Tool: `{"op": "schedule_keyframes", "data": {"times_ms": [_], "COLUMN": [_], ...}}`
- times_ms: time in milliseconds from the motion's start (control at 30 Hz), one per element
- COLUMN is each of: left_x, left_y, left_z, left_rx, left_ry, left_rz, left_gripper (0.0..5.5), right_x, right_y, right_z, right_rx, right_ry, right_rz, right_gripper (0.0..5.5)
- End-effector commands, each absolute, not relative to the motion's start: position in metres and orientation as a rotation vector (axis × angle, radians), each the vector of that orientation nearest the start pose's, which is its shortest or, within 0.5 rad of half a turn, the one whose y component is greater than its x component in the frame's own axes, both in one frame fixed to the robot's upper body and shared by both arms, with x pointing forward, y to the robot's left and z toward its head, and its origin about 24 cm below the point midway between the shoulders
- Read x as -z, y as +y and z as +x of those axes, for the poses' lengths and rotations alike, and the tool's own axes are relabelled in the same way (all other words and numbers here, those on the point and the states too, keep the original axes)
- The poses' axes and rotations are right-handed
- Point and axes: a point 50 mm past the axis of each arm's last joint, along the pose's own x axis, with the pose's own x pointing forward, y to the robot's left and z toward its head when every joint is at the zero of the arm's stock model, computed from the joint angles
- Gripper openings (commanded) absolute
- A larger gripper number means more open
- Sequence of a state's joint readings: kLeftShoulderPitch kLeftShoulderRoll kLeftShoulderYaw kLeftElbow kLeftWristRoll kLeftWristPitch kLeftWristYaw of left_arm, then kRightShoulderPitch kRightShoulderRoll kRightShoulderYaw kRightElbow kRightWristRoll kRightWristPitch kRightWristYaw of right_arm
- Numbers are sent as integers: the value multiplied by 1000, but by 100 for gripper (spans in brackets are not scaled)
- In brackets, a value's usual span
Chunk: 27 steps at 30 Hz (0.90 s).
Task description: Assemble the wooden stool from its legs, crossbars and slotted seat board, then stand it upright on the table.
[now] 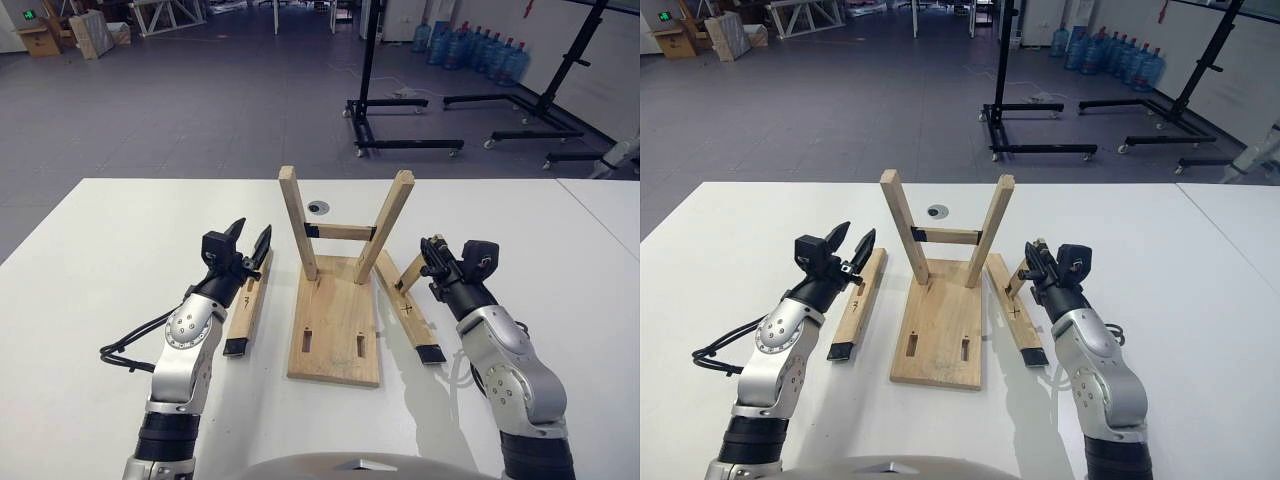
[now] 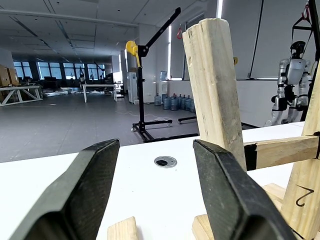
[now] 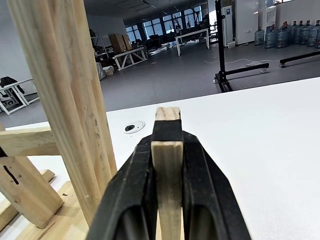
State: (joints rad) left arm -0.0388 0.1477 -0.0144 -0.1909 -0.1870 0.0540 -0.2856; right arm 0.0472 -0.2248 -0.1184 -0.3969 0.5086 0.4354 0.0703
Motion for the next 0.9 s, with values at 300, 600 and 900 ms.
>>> {"op": "schedule_keyframes", "data": {"times_ms": [300, 600, 900], "left_x": [-91, -91, -87], "left_y": [152, 152, 152], "left_z": [258, 261, 261], "left_rx": [338, 339, 329], "left_ry": [-163, -161, -154], "left_rz": [15, 27, 37], "left_gripper": [268, 268, 268], "right_x": [-86, -69, -56], "right_y": [-188, -191, -196], "right_z": [235, 235, 233], "right_rx": [-168, -156, -169], "right_ry": [92, 179, 188], "right_rz": [223, 172, 14], "right_gripper": [39, 39, 39]}}
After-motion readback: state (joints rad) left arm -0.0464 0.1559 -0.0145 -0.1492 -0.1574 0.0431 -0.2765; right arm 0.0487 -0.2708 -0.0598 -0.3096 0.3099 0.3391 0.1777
